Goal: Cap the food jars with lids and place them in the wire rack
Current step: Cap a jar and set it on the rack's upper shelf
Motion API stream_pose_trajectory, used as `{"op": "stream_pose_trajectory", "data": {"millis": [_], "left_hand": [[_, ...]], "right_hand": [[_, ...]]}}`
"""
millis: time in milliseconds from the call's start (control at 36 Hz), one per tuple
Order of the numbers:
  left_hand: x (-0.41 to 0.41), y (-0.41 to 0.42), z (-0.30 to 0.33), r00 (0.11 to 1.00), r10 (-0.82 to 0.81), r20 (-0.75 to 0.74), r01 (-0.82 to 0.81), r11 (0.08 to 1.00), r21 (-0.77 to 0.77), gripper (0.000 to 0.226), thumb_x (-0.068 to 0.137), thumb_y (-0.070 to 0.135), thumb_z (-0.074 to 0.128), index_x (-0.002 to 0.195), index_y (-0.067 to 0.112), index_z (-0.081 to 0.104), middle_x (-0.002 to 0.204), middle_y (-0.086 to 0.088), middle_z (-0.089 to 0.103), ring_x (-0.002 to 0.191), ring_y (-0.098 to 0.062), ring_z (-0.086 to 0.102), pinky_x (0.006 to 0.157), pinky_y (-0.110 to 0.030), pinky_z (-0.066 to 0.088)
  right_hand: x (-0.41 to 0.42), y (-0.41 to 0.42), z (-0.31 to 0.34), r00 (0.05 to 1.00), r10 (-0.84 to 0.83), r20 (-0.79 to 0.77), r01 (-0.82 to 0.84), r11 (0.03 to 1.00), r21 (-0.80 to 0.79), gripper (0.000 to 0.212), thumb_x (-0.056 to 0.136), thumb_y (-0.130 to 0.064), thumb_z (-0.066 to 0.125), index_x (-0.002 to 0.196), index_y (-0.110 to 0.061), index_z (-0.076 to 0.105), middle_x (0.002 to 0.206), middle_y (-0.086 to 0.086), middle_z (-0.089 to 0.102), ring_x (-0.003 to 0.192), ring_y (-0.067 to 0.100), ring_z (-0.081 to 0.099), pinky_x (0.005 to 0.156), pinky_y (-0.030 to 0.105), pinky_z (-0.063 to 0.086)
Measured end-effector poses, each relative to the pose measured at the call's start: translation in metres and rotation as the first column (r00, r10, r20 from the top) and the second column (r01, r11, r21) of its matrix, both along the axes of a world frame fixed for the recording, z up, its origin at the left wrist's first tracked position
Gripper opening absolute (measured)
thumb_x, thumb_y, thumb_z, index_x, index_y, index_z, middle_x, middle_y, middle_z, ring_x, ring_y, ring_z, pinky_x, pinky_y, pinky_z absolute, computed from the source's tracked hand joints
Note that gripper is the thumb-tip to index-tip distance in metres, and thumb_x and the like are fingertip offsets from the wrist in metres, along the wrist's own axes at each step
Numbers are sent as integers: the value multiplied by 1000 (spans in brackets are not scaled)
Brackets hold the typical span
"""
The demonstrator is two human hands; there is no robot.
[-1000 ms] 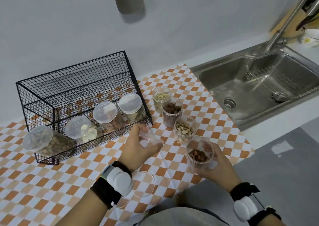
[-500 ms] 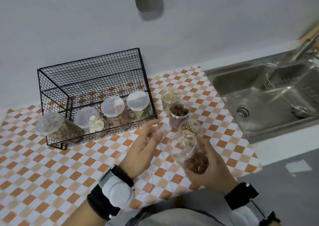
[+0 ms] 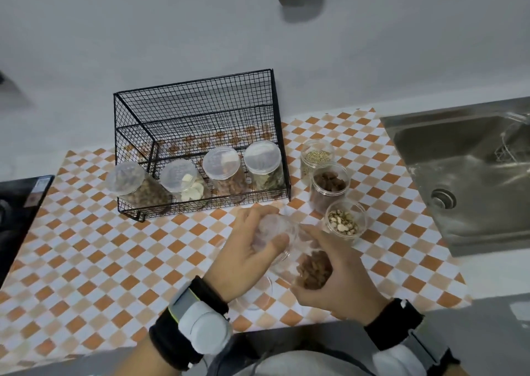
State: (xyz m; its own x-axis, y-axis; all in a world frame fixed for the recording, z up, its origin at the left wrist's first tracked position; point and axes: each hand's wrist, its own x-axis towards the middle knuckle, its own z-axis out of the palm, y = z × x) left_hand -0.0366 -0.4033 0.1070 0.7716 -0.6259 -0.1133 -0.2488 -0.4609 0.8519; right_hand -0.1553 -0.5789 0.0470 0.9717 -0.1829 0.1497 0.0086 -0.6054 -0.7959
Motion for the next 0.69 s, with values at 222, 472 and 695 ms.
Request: {"op": "stream_pose_trajectory", "data": {"millis": [222,472,695], "left_hand": [[17,33,2,999,-52,8,52,999,-7,46,83,72,49,126,63,39,126,23,48,118,3,47,92,-7,36],[60,91,5,999,10,-42,-15,991,-132,48,82,69,55,127,52,52,129,23,54,114,-3,55,94,-27,51],[100,143,19,977,93,-193,-148,945,-292,46,82,65,56,121,41,58,104,9,60,90,-14,66,73,-46,62]], "right_hand": [[25,35,14,1000,16,5,-15,998,-61,91,61,-57,82,144,-40,46,124,-22,60,112,0,57,96,32,52],[56,88,28,1000,1,-14,0,993,114,96,68,-72,80,148,-48,34,146,-29,43,137,-1,44,112,28,41],[80,132,38,999,8,-45,9,934,357,99,74,-42,90,154,-38,30,153,-26,38,143,4,42,115,32,41]]}}
